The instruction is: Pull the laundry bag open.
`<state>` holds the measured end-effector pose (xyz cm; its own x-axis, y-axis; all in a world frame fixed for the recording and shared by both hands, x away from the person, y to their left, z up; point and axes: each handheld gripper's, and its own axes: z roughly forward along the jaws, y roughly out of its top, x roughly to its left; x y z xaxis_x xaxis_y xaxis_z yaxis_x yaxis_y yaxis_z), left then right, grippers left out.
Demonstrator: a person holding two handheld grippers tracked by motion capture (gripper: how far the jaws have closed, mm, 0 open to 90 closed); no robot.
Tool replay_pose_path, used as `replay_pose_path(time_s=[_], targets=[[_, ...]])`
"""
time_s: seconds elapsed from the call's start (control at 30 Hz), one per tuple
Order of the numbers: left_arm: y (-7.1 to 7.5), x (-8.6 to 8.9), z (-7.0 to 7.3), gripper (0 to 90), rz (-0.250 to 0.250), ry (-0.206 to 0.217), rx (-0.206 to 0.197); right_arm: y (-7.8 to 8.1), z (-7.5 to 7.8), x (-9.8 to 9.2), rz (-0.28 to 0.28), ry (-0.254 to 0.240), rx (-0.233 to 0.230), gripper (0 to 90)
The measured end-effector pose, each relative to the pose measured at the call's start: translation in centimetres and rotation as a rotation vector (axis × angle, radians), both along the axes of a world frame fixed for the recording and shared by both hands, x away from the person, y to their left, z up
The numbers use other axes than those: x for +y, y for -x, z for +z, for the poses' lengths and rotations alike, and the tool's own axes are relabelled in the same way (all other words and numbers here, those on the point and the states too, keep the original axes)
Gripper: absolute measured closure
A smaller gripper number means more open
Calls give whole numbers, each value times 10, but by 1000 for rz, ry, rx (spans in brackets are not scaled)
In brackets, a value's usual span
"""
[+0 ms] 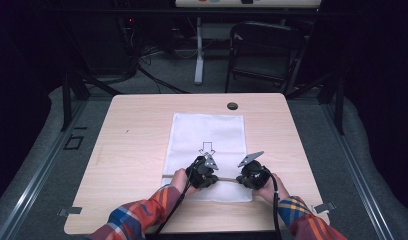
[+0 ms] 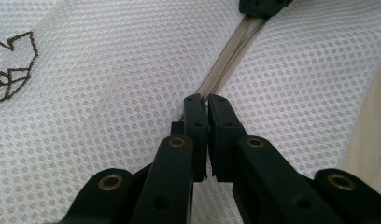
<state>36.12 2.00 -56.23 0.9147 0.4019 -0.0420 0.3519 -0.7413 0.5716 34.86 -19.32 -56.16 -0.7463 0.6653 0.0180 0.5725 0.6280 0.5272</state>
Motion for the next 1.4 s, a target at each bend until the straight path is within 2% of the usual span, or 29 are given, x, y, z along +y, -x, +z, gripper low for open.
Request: replay_pose_path(time_s=[0.13,0.27,0.3,0.5,0.77,0.9,1.03,1.17,1.4], targets=[[-2,4,0,872,3,8,22,0,0,0,4,12,-4,900],[-3,8,0,872,8,2,27,0,0,0,3,-1,-3,900],[-5,10,0,872,14,17,42,0,0,0,4,-3,-1,900],[-4,11,0,872,16,14,42,0,0,0,3,3,2,900],[-5,23,1,871,40,0,50,0,0,0,3,5,2,900],[-5,36,1,871,66,12,65,0,0,0,5,3,-1,900],[-4,37,2,870,62,-5,54,0,0,0,7,6,-1,900],[-5,44,1,870,80,7,64,0,0,-1,7,8,-1,900],[-3,52,2,869,93,0,67,0,0,-1,14,6,-7,900]])
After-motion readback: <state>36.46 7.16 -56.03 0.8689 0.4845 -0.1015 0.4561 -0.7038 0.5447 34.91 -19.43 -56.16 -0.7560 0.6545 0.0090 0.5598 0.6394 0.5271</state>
